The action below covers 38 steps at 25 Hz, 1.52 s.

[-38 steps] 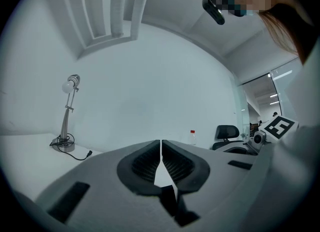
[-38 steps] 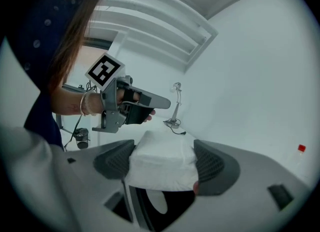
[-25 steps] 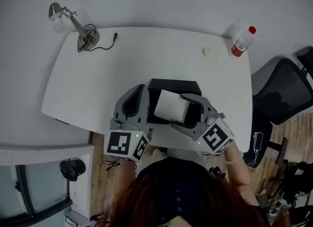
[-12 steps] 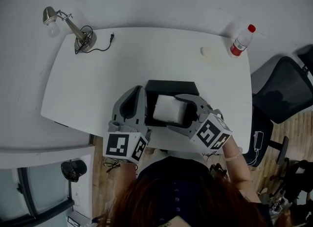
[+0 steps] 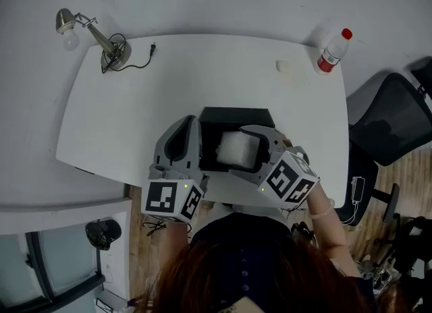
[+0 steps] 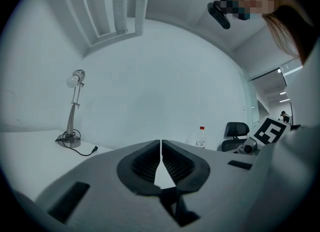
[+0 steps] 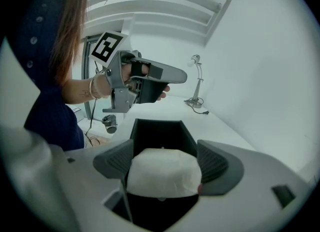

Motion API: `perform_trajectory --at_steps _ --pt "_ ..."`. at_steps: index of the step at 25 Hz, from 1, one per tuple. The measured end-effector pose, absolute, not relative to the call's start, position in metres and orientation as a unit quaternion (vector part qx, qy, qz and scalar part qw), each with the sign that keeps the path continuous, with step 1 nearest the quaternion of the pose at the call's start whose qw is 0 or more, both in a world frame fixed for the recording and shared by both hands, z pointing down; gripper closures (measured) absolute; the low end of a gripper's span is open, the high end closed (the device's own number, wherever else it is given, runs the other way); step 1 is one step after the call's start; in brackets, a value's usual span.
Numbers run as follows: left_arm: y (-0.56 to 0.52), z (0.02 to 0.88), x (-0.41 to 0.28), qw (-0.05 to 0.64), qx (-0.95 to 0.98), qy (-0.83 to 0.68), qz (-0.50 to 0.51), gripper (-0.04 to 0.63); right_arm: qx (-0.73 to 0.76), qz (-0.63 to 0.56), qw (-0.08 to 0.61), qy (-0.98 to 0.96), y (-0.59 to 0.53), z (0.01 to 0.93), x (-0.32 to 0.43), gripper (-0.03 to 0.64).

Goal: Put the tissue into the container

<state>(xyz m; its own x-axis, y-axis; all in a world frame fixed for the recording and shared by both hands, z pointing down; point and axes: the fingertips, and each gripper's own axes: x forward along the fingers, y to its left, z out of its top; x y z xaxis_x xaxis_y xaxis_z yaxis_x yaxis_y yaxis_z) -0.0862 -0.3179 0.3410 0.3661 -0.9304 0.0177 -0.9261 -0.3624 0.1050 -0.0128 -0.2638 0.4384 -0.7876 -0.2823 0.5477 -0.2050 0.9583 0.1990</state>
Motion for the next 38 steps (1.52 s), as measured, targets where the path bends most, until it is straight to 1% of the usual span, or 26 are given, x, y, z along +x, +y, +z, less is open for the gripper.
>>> perform_trajectory --at_steps 7,18,24,34,36,37,38 --pt "-0.315 0.342 -0.083 0.051 0.830 -0.555 -0.023 0.561 0.155 -0.056 0.300 -0.939 -0.266 0.438 -0.003 0.229" --pt "-0.309 0.342 -0.076 0.054 0.844 -0.533 -0.020 0.561 0.221 -0.024 0.254 -0.941 -0.269 0.426 0.008 0.229" --pt "-0.301 0.347 -0.072 0.062 0.855 -0.515 -0.009 0.561 0.261 0.004 0.212 -0.942 -0.267 0.413 0.010 0.230" --pt "-0.278 0.342 -0.073 0.059 0.871 -0.488 -0.010 0.561 0.314 0.000 0.195 -0.929 -0.251 0.404 0.008 0.230" --pt "-0.272 0.342 -0.075 0.059 0.874 -0.483 -0.012 0.561 0.332 -0.001 0.186 -0.925 -0.248 0.400 0.008 0.245" --pt "-0.269 0.341 -0.076 0.059 0.875 -0.480 -0.013 0.561 0.347 -0.003 0.179 -0.921 -0.248 0.397 0.009 0.270" --pt "-0.266 0.341 -0.077 0.059 0.877 -0.477 -0.014 0.561 0.364 -0.007 0.171 -0.916 -0.248 0.393 0.011 0.338"
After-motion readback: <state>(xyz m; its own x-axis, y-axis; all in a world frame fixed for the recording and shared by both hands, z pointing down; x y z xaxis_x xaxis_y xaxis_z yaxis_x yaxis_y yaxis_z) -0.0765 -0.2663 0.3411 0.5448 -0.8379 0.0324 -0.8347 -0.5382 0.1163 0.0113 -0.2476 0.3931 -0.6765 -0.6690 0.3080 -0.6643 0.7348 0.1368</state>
